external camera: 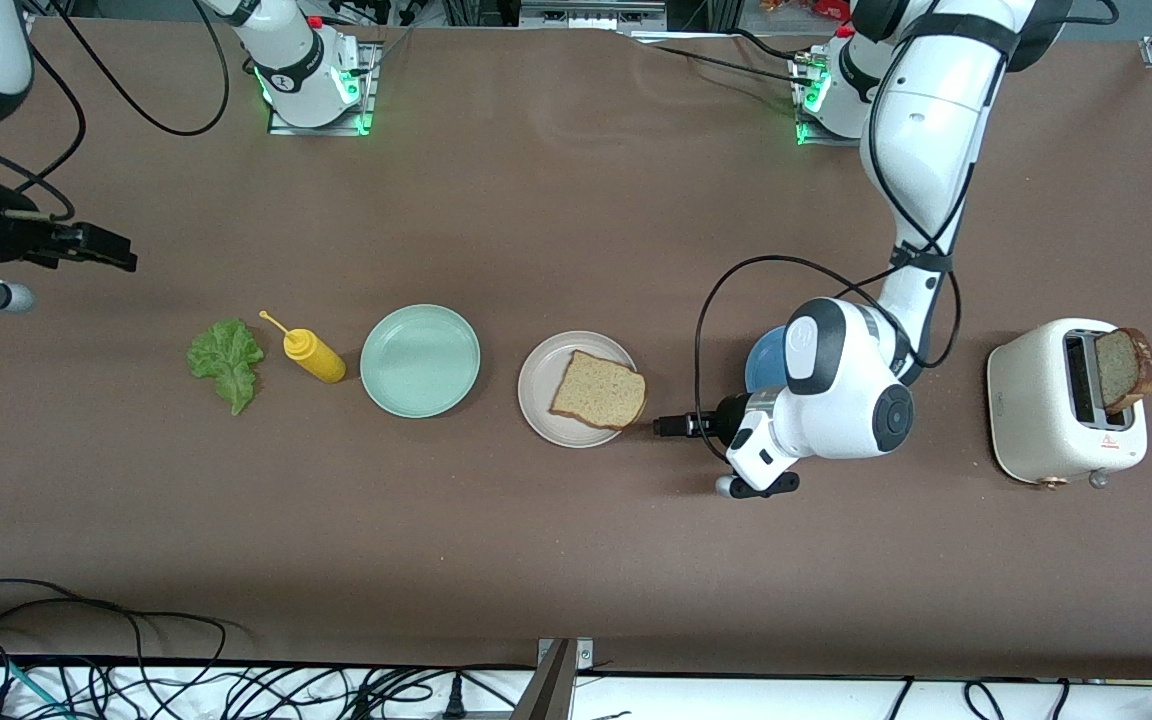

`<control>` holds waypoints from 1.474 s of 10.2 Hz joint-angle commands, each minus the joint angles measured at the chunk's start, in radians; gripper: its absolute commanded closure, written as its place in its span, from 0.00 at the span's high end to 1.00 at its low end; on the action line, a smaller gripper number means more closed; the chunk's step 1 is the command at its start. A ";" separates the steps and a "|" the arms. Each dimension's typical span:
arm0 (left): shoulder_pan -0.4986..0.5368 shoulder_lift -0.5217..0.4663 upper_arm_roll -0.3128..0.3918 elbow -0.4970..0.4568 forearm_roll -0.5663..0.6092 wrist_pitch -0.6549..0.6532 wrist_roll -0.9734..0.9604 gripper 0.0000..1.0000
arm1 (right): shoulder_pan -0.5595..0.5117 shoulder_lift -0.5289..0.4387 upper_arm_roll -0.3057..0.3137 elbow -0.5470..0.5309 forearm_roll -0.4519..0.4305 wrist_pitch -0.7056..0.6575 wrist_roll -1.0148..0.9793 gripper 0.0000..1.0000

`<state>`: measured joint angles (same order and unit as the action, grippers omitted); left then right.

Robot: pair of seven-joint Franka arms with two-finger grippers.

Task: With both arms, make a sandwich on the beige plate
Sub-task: 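Withdraw the left gripper while the right gripper reaches the lettuce leaf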

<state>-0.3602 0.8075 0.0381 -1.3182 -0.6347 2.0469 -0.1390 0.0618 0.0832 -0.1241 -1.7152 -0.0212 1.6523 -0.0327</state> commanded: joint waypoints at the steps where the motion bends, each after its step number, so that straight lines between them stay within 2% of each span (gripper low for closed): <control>1: -0.002 -0.069 0.005 -0.015 0.132 -0.030 -0.059 1.00 | -0.005 0.036 0.001 -0.024 -0.022 0.091 -0.007 1.00; 3: 0.000 -0.108 0.008 -0.016 0.319 -0.080 -0.059 1.00 | -0.008 0.043 -0.014 -0.152 -0.025 0.269 -0.007 1.00; 5: 0.041 -0.138 0.009 -0.015 0.380 -0.166 -0.056 1.00 | -0.008 0.065 -0.032 -0.253 -0.025 0.413 -0.007 1.00; 8: 0.093 -0.204 0.009 -0.013 0.518 -0.296 -0.039 1.00 | -0.008 0.200 -0.052 -0.288 -0.025 0.529 -0.007 1.00; 13: 0.213 -0.330 0.011 -0.013 0.568 -0.434 0.096 1.00 | -0.011 0.338 -0.055 -0.377 -0.017 0.731 0.000 1.00; 15: 0.216 -0.376 0.011 -0.016 0.616 -0.474 0.101 1.00 | -0.011 0.377 -0.054 -0.377 -0.008 0.742 0.002 1.00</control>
<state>-0.1409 0.4798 0.0567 -1.3125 -0.0652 1.6026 -0.0529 0.0539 0.4516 -0.1804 -2.0814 -0.0349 2.3748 -0.0334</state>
